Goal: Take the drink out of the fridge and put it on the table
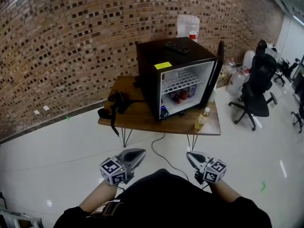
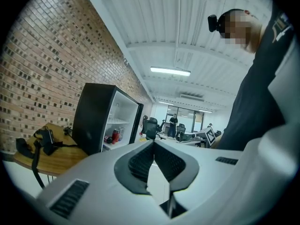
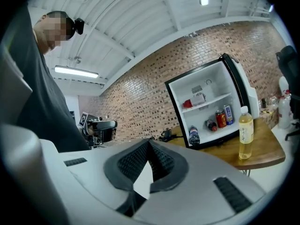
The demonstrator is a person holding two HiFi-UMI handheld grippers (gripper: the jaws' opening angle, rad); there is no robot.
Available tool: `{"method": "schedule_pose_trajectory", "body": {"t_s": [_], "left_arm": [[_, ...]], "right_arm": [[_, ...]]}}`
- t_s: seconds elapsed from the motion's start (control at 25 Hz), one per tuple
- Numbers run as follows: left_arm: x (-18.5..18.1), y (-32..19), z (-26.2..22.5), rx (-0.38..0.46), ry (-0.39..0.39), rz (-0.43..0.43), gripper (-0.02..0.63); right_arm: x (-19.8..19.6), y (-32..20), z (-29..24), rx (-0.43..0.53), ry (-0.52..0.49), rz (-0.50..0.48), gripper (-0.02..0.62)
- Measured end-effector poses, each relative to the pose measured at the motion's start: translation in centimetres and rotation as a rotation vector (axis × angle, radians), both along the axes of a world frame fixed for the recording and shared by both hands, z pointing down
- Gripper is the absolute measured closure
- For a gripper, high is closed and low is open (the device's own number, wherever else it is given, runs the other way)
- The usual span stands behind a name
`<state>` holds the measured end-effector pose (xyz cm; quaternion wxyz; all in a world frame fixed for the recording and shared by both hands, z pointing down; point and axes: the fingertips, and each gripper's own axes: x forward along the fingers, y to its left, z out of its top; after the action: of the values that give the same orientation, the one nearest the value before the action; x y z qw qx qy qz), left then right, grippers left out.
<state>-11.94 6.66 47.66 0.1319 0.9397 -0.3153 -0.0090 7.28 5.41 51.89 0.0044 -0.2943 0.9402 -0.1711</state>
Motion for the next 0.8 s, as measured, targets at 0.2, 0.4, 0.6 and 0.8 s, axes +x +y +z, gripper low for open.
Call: {"method": "schedule_pose_trajectory", "body": {"t_s": [0.2,0.4,0.6,0.8], "left_arm": [[0.4,-0.3,-0.3,0.003,0.006,-0.006,0.603],[0.8,-0.5,-0.5,0.006,0.004,-0.008,0.603],[0.4,-0.3,-0.3,0.005,0.003,-0.015,0.603],[0.1,-0.4,-0.4,0.008,0.005,-0.023,0.603]], "right_arm": [[0.9,-0.1,-0.3,0.017,0.014,-0.014,0.594],[1.3,-0.3,-0.3,0.017,0.018,-0.023,0.594],[1.1,-0.3,-0.1,0.02,0.022,-0.03,0.594],[1.1,-0.5,0.2,0.023,0.035,-0.038,0.594]]}}
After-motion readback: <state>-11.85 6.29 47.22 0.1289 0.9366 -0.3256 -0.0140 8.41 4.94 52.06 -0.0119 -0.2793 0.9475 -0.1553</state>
